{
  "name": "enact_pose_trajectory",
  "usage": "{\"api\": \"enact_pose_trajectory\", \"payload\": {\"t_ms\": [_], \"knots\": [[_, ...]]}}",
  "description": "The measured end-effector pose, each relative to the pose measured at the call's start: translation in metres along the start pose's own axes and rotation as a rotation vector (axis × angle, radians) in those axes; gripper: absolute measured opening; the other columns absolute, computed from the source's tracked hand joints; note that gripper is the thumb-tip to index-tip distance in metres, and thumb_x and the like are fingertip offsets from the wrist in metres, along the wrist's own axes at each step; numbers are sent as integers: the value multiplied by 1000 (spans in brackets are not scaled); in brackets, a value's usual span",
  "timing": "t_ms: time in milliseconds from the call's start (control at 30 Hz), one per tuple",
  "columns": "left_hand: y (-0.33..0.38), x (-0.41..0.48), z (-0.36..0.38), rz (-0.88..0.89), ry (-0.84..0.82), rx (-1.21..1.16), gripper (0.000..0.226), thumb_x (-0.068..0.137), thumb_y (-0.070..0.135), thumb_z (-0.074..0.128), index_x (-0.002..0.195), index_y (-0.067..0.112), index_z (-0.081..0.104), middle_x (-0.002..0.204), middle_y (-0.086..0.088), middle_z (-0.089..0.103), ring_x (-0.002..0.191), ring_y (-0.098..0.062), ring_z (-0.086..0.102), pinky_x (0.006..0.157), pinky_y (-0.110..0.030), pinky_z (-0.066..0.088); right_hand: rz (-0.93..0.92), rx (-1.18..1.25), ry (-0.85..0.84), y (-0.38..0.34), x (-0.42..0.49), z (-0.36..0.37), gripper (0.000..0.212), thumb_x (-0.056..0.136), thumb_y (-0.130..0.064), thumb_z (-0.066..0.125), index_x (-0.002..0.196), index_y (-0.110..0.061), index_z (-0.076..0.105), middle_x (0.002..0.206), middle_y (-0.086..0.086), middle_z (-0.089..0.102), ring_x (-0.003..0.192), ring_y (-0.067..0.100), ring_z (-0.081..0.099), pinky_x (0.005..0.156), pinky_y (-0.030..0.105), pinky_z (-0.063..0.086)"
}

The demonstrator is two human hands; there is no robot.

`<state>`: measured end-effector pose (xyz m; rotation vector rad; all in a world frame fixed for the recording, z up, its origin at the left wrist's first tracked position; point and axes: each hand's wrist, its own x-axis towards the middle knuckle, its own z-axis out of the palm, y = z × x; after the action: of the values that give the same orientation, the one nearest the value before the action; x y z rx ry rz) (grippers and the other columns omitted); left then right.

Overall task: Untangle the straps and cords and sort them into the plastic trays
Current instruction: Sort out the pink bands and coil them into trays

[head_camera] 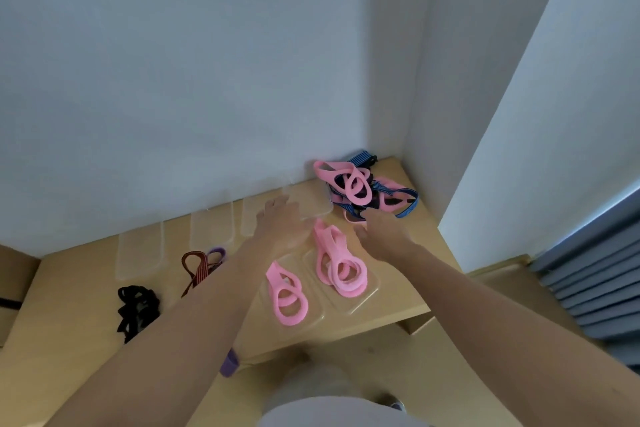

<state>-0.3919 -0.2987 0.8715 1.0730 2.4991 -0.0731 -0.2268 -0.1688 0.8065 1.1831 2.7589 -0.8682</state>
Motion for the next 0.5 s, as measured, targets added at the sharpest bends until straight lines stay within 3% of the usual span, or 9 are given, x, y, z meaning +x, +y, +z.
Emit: {"api": "enact_pose_trajectory", "payload": {"t_ms": [200, 300, 367, 433, 500], "knots": [[2, 30, -6, -10, -33, -44, 53, 100, 51, 47, 139, 15, 52, 159, -10, 35, 148, -32, 28, 112, -49, 34, 27, 7, 11, 19, 19, -10, 29, 100, -34, 52, 115, -11, 60, 109, 8, 65, 87, 25, 57, 77, 39, 52], [10, 45, -17, -10, 14, -11, 54, 94, 52, 47, 133, 17, 57, 144, -10, 48, 132, -35, 46, 96, -44, 41, 36, -9, 1, 20, 29, -14, 25, 99, -33, 53, 110, -12, 61, 107, 8, 64, 86, 24, 57, 72, 37, 50], [22, 53, -30, -12, 28, -23, 60, 77, 55, 38, 117, 17, 61, 123, -7, 54, 118, -33, 53, 83, -38, 40, 30, -30, -3, 21, 35, -20, 22, 98, -30, 53, 110, -13, 60, 101, 5, 59, 89, 26, 56, 71, 35, 45], [33, 63, -39, -5, 13, -39, 44, 68, 47, 37, 100, 22, 54, 111, -5, 52, 111, -31, 52, 83, -37, 40, 8, -96, 1, 24, 45, -26, 13, 96, -28, 52, 89, -17, 53, 83, -2, 51, 82, 24, 54, 66, 32, 38], [37, 82, -39, 29, 35, -85, 22, 74, 39, 52, 91, 25, 50, 104, -4, 54, 103, -30, 54, 81, -38, 43, 25, -119, -2, 26, 58, -31, 18, 95, -26, 52, 79, -19, 47, 73, -5, 50, 73, 23, 54, 60, 32, 40]]}}
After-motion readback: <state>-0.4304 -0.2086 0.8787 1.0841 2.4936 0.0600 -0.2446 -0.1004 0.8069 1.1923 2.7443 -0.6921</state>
